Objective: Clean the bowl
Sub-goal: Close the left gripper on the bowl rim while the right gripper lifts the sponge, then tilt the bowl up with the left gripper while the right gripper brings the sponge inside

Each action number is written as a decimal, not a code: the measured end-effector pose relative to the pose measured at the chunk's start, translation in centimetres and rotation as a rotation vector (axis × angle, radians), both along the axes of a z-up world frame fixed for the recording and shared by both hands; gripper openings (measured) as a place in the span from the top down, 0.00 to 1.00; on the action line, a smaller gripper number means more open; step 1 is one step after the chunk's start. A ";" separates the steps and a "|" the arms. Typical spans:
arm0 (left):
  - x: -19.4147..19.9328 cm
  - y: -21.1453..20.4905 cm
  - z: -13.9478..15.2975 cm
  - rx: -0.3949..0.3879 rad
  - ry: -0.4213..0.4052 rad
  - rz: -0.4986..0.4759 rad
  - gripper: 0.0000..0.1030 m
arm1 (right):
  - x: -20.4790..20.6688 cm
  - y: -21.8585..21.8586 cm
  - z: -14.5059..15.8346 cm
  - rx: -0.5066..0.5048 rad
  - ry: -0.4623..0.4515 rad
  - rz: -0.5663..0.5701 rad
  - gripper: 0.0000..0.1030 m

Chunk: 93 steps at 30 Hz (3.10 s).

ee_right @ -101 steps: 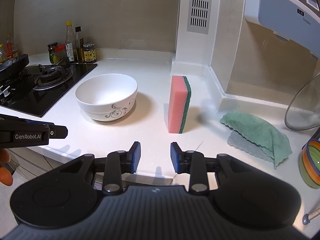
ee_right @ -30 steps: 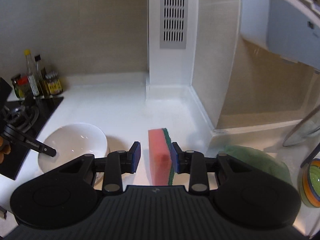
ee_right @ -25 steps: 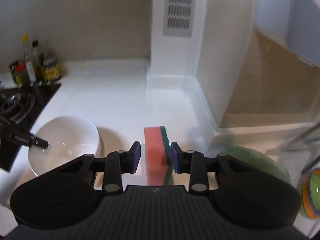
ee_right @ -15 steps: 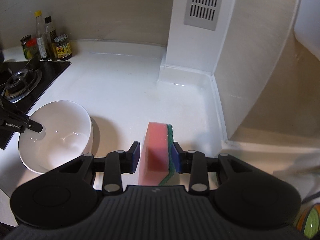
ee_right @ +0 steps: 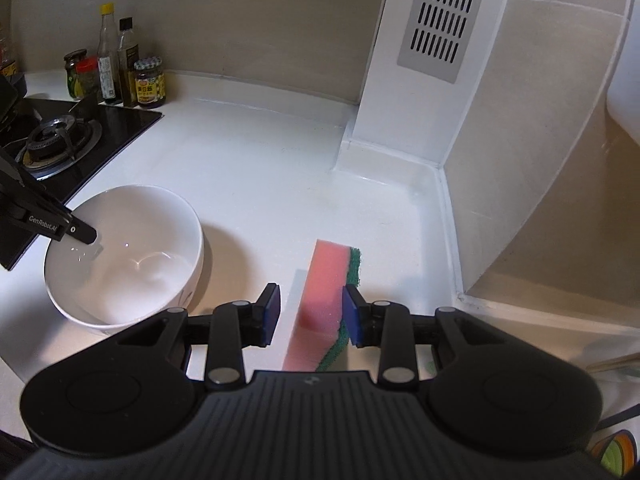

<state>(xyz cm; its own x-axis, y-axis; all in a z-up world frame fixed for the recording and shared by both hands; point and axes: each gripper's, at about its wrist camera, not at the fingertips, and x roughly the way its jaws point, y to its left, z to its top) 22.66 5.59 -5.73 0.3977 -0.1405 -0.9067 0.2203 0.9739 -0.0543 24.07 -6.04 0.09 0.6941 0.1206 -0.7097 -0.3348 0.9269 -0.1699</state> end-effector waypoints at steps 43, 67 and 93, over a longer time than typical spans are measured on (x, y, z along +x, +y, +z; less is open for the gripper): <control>-0.2 -0.3 -0.3 0.005 0.000 0.009 0.92 | 3.5 -2.0 -1.9 0.205 0.144 -0.173 0.74; -0.3 0.3 -0.4 -0.008 -0.006 -0.075 0.90 | 4.0 6.7 -0.5 0.227 0.212 0.430 0.76; 0.7 2.0 -0.7 -0.090 -0.031 -0.102 0.95 | -0.8 9.3 1.7 -0.102 0.260 0.944 0.76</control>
